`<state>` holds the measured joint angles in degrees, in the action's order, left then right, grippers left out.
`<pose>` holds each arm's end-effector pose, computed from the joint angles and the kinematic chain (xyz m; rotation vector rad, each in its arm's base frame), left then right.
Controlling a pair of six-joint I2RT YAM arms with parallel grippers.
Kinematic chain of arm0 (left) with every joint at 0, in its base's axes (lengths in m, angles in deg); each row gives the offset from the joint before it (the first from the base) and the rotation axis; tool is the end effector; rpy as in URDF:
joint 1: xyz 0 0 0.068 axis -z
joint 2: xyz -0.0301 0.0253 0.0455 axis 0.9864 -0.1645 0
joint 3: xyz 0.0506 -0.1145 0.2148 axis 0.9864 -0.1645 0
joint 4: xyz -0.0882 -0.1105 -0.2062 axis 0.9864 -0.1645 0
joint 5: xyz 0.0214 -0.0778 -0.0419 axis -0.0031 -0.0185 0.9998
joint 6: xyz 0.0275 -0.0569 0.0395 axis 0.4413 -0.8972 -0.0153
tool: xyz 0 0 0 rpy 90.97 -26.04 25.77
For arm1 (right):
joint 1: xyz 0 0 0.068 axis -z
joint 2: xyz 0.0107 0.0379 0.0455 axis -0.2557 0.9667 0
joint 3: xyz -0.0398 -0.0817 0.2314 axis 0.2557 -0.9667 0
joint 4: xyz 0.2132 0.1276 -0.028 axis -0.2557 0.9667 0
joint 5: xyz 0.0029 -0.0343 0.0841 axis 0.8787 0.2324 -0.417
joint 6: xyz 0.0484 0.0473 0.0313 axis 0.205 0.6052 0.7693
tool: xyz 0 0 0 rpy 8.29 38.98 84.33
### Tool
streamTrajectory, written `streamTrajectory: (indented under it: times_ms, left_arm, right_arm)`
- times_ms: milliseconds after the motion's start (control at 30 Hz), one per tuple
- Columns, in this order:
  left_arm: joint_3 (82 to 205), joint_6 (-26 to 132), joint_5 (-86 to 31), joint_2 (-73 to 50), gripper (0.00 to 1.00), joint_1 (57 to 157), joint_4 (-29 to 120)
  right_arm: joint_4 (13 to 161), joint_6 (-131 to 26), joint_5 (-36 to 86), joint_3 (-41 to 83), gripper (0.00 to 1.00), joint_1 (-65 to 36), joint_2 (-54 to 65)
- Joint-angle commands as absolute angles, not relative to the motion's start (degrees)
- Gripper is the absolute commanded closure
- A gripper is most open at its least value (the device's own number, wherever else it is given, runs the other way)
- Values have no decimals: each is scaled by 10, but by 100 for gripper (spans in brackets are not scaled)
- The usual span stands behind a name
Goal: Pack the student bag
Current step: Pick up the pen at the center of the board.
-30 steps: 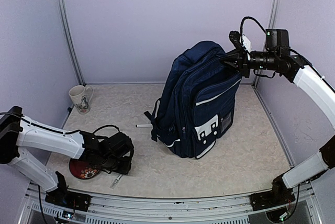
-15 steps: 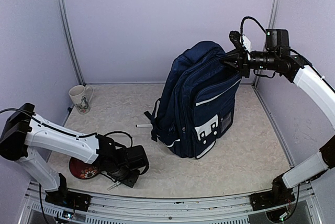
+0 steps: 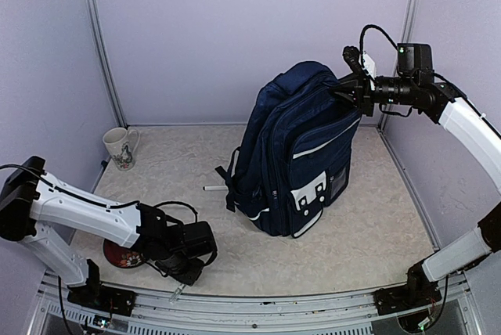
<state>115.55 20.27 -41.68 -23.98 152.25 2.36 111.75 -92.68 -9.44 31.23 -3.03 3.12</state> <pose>0.0794 -0.2193 0.0988 0.7054 2.9222 -0.0276 0.2840 0.1352 0.3977 -1.2028 1.3865 0.4944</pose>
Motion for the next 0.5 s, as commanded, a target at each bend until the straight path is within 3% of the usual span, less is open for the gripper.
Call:
streamTrajectory:
  times_ms: [0, 267, 467]
  left_arm:
    - [1117, 208, -416, -245, 100, 1520, -17]
    - [1206, 198, -574, -86, 100, 1508, -14]
    - [1296, 337, -623, 4, 100, 1508, 156]
  right_arm:
    - [1142, -906, -120, 322, 100, -29, 21]
    - [1139, -900, -121, 324, 100, -30, 26]
    - [1135, -896, -121, 322, 100, -29, 26]
